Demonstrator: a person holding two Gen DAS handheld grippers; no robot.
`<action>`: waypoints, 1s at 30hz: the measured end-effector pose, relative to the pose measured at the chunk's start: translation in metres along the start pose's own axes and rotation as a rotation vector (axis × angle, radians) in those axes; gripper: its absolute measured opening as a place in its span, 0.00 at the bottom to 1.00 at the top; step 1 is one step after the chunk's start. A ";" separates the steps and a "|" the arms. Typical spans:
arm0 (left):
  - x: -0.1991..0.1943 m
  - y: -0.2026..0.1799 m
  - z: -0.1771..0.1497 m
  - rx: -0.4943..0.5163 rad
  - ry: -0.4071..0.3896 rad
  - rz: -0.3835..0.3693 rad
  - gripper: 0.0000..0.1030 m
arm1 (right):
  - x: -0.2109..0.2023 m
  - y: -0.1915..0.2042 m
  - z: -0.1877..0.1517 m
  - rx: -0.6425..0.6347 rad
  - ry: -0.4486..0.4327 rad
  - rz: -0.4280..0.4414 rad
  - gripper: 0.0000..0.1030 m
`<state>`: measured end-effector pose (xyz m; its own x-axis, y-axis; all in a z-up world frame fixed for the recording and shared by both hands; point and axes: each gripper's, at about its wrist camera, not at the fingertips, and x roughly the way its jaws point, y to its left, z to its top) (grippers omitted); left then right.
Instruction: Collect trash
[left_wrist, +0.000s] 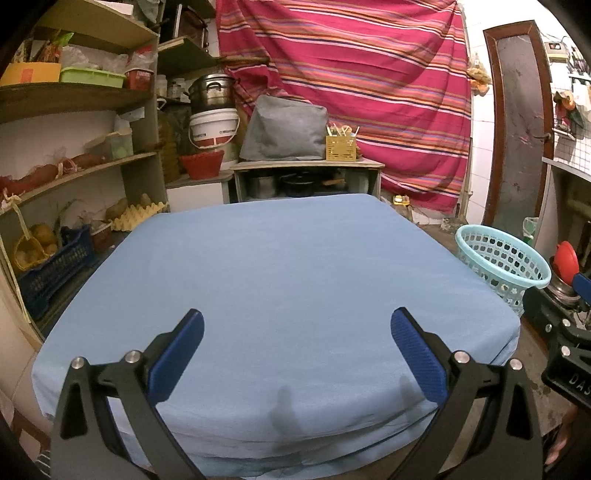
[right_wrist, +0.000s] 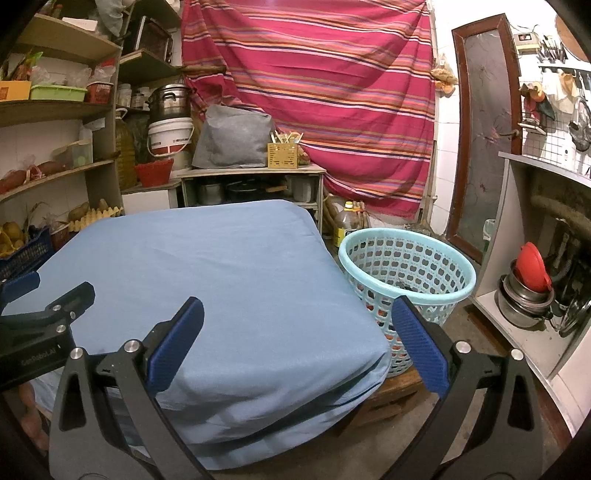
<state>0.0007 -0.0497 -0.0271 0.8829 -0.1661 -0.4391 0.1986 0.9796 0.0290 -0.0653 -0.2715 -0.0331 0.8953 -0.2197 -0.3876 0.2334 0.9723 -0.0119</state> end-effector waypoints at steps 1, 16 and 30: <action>0.000 0.001 0.000 0.001 -0.001 0.000 0.96 | -0.001 0.000 0.000 0.001 0.000 0.001 0.96; -0.002 0.008 0.000 0.008 -0.005 0.007 0.96 | -0.001 0.002 0.001 0.000 -0.002 0.000 0.96; -0.001 0.010 0.000 0.010 -0.005 0.006 0.96 | 0.000 0.006 0.003 -0.007 -0.002 0.001 0.96</action>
<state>0.0018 -0.0397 -0.0260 0.8864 -0.1607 -0.4342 0.1976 0.9794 0.0408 -0.0629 -0.2660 -0.0308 0.8964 -0.2188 -0.3854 0.2299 0.9731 -0.0178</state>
